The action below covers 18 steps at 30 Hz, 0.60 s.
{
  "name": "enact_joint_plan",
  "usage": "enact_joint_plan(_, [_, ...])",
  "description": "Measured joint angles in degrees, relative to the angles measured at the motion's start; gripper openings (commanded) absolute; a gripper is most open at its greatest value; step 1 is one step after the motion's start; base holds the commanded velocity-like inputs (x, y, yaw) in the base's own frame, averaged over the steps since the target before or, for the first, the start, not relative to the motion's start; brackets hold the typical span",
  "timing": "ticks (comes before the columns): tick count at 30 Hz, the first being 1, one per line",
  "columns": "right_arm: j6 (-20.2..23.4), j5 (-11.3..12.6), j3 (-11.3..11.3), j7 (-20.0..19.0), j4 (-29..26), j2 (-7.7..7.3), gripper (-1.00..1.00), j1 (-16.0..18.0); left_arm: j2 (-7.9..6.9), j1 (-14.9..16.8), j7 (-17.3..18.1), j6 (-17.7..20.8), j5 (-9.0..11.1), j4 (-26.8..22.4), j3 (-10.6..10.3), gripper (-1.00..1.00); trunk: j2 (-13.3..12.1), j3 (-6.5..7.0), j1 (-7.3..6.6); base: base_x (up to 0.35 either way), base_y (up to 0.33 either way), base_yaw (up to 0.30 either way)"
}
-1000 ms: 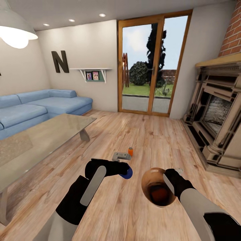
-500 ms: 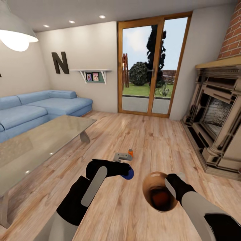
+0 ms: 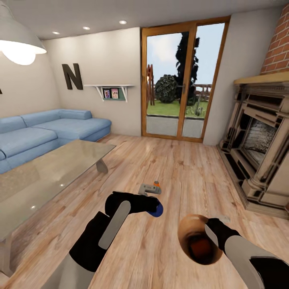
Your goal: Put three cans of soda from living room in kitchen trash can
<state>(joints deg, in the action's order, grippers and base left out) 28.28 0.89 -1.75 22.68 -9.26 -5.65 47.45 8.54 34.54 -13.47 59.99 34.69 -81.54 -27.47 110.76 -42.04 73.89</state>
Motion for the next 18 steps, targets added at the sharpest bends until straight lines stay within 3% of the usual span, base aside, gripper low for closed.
enact_joint_plan(7, [-0.36, 0.16, 0.06, -0.17, 0.60, 0.26, -1.00, -0.01, 0.07, 0.04, -0.20, 0.00, 5.26, 1.92, -1.18, -1.00, -2.81, 1.26, -1.54, 0.000, 0.000, 0.000])
enact_joint_plan(18, [-0.35, 0.02, -0.21, -0.18, 0.60, 0.87, -1.00, -0.01, 0.31, 0.01, -0.23, -0.01, 8.84, 3.40, -2.81, -1.00, -7.22, 3.23, -3.95, 0.000, 0.000, 0.000])
